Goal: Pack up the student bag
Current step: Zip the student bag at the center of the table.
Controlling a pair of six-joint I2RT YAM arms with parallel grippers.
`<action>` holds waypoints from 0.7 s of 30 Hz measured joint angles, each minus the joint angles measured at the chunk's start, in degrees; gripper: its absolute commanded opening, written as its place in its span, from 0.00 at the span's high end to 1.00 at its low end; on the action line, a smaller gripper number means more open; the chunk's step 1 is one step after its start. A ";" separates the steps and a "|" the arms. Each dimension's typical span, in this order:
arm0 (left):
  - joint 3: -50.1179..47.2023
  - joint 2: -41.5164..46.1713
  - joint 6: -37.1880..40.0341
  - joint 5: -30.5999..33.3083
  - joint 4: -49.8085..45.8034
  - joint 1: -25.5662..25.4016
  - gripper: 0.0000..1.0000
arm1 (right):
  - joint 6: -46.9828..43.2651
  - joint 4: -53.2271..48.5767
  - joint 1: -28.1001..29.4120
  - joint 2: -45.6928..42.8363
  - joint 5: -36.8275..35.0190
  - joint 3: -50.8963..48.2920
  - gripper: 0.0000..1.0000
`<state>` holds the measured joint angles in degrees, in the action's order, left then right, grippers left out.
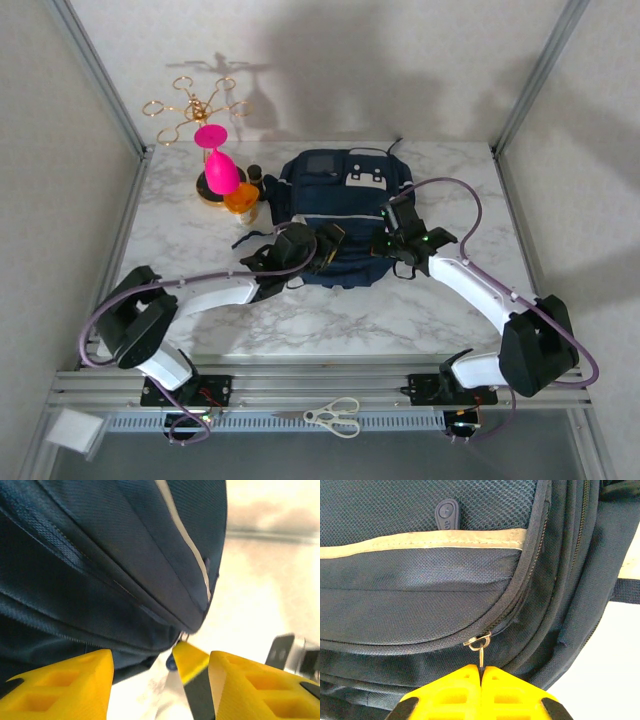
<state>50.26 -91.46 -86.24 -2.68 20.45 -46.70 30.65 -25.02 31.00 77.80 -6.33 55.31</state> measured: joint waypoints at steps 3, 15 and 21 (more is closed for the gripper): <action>2.14 -4.07 -4.00 2.75 0.55 -0.55 0.50 | 0.00 0.39 0.00 0.00 0.02 -0.50 1.00; 13.88 -14.45 -11.87 9.62 -4.74 -1.51 1.00 | -0.02 1.33 -1.27 0.04 -1.55 -1.09 1.00; 14.36 -13.88 -10.51 9.99 -6.05 -1.86 1.00 | -0.39 1.27 -3.96 0.02 -1.53 -1.07 1.00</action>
<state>64.62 -105.34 -96.75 7.31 14.39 -48.56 30.26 -23.75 27.05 77.82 -7.86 54.24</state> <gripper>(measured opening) 0.053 0.058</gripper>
